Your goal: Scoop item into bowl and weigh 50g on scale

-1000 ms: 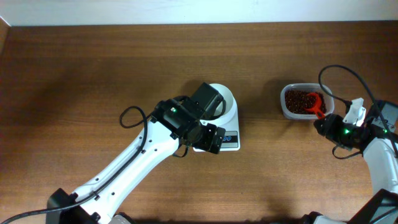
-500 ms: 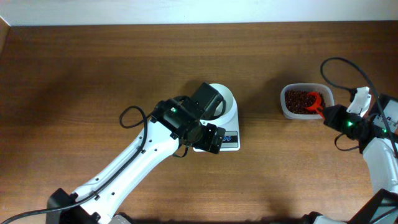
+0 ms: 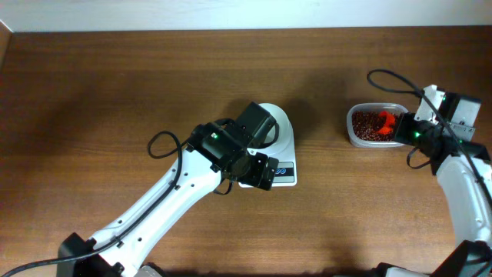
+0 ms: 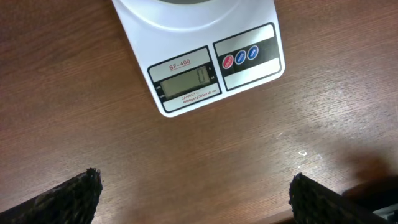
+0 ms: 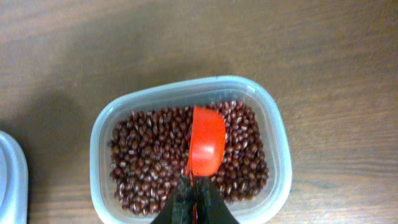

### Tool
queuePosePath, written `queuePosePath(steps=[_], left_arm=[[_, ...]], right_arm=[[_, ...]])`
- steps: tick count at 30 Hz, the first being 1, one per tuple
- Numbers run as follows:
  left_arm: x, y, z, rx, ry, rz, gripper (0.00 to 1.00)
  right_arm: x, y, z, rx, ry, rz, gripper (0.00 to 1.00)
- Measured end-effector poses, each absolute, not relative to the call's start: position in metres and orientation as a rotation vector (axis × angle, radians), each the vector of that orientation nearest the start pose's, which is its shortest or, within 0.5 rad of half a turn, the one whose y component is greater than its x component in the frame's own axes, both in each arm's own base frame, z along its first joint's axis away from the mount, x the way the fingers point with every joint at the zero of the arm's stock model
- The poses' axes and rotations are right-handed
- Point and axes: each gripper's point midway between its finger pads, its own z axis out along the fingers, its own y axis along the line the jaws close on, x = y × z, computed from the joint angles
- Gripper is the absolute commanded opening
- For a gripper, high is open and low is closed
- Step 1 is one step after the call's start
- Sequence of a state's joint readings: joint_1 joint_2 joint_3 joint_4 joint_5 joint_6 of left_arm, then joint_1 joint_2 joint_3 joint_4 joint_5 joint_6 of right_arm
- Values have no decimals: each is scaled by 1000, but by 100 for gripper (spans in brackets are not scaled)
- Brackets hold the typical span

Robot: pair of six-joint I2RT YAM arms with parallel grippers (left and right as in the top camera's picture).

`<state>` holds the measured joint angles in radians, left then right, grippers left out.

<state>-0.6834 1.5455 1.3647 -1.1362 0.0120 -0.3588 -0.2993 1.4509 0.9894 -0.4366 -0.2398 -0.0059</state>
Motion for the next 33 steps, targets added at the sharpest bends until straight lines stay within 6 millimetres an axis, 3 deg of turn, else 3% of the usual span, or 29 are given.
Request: queuePosePath(steps=[3,6,11,17,22,29,31,33], left_arm=[[252,-208,154,474,2882,-201,99],[252,-208,154,474,2882,-201,99],[252,-208,154,474,2882,-200,99],[252,-208,154,474,2882,-200,99],[252,-208,154,474,2882,-200,99],[252,-208,154,474,2882,-200,99],[252,-208,154,474,2882,-200,99],[252,-208,154,474,2882,-200,99]], right_arm=[[389,-76,146,203,2470,143,4],[410,-72,152,140,2497,149,4],[428,-65,119,111,2566,174,4],[445,-68,122,62,2502,144,4],[449,-68,115,34,2506,137,4],[468,-40,102,-99,2488,145,4],[467,-41,101,-103,2491,134,32],[467,-42,101,-106,2496,123,45]])
